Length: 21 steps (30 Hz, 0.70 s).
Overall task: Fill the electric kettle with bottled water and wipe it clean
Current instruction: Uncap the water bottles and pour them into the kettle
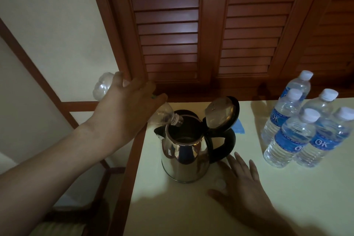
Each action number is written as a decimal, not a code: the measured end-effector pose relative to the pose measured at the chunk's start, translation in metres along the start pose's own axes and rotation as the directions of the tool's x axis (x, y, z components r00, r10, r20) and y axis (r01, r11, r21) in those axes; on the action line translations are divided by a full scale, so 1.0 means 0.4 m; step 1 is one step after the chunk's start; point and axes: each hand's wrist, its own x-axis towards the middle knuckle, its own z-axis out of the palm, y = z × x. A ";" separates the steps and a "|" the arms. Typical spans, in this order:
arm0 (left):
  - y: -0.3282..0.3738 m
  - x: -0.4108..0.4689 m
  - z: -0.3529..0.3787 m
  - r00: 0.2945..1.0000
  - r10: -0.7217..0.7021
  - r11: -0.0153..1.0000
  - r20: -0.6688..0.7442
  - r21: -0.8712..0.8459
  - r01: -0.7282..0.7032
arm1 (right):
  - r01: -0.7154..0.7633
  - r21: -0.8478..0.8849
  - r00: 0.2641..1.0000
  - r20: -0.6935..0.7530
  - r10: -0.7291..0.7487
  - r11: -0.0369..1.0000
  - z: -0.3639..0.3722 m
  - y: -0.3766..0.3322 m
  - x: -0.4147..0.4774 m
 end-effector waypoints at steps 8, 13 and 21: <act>0.041 -0.016 0.069 0.978 -0.203 0.936 -0.045 -0.303 0.180 | 0.064 0.151 0.987 -0.154 -0.041 0.986 0.025 0.030 -0.008; 0.054 -0.029 0.098 0.955 -0.295 0.862 -0.028 -0.440 0.253 | 0.084 0.114 0.968 -0.243 -0.054 0.990 0.037 0.053 0.006; 0.067 -0.053 0.102 0.912 -0.410 0.610 0.017 -0.738 0.288 | 0.143 0.319 0.902 -0.431 0.009 0.937 -0.058 0.045 0.010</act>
